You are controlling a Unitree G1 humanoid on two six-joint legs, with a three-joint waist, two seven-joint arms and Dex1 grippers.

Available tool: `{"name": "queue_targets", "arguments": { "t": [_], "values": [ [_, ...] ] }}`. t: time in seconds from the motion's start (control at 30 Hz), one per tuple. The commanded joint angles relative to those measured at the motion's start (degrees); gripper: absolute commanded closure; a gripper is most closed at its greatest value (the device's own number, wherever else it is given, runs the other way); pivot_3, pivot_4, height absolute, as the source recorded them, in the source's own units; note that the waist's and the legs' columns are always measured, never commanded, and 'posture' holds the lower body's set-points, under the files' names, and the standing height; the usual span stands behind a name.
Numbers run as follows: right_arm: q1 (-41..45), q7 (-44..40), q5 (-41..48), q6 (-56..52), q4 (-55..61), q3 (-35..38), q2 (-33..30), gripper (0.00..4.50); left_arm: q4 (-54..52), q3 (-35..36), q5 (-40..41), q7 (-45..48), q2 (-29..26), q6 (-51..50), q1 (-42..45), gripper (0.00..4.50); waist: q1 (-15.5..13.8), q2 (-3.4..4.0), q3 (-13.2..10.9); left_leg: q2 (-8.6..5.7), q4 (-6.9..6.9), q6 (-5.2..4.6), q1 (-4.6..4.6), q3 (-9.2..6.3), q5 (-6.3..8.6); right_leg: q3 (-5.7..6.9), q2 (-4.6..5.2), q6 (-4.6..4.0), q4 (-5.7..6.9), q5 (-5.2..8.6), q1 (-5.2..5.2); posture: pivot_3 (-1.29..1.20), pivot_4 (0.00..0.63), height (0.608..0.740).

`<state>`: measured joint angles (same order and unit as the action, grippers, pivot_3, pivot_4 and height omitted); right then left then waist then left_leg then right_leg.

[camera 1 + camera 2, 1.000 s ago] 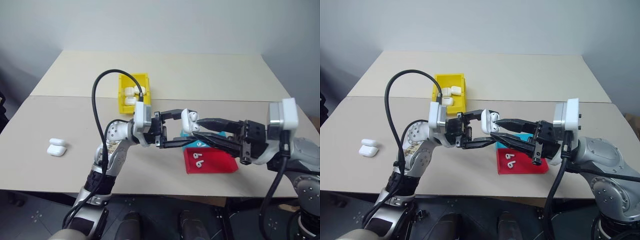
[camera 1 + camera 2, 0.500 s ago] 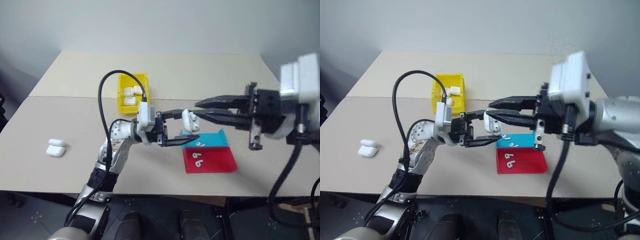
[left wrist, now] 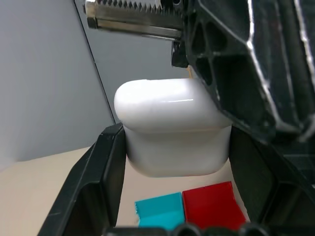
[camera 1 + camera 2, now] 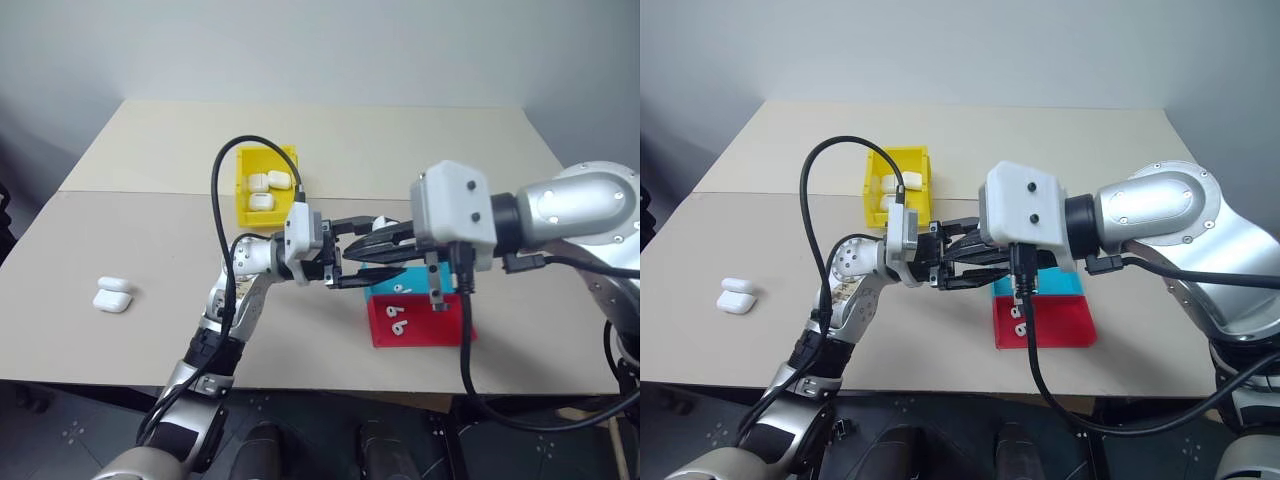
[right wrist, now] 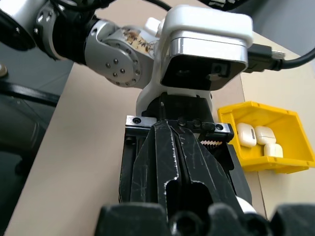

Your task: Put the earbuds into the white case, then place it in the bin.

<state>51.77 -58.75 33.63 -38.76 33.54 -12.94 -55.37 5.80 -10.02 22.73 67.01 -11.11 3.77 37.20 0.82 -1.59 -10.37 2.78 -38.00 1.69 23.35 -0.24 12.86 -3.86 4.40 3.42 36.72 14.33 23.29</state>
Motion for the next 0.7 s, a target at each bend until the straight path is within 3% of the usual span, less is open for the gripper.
{"name": "queue_targets", "arguments": {
  "t": [0.03,0.33,0.7],
  "values": [
    [0.37,-1.76,-3.94,2.23,-0.51,0.16,-0.55,4.45,-2.43,0.63,1.13,-0.14,0.13,1.13,0.16,1.7,0.0,0.0,0.0,0.0,0.0,0.0,0.0,0.0,0.0,0.0,0.0,0.0,0.0,0.0,0.0,0.0,0.15,0.74],
    [-2.45,-4.91,-7.34,4.36,-1.87,3.14,-3.08,4.45,-2.82,1.01,1.56,-0.03,0.08,1.01,0.0,1.7,-0.04,-0.01,0.0,0.0,0.0,0.0,-0.01,0.0,0.0,0.0,0.0,0.0,0.01,0.0,0.0,0.0,0.15,0.74],
    [-3.04,-0.56,1.67,2.79,-5.65,19.76,-0.38,4.45,-3.51,3.04,0.58,-3.61,-0.52,0.64,0.1,1.7,-0.03,-0.01,-0.01,0.0,0.0,0.0,-0.02,0.01,0.0,-0.01,0.01,-0.01,0.02,-0.01,-0.01,0.0,0.15,0.74]
  ]
}}
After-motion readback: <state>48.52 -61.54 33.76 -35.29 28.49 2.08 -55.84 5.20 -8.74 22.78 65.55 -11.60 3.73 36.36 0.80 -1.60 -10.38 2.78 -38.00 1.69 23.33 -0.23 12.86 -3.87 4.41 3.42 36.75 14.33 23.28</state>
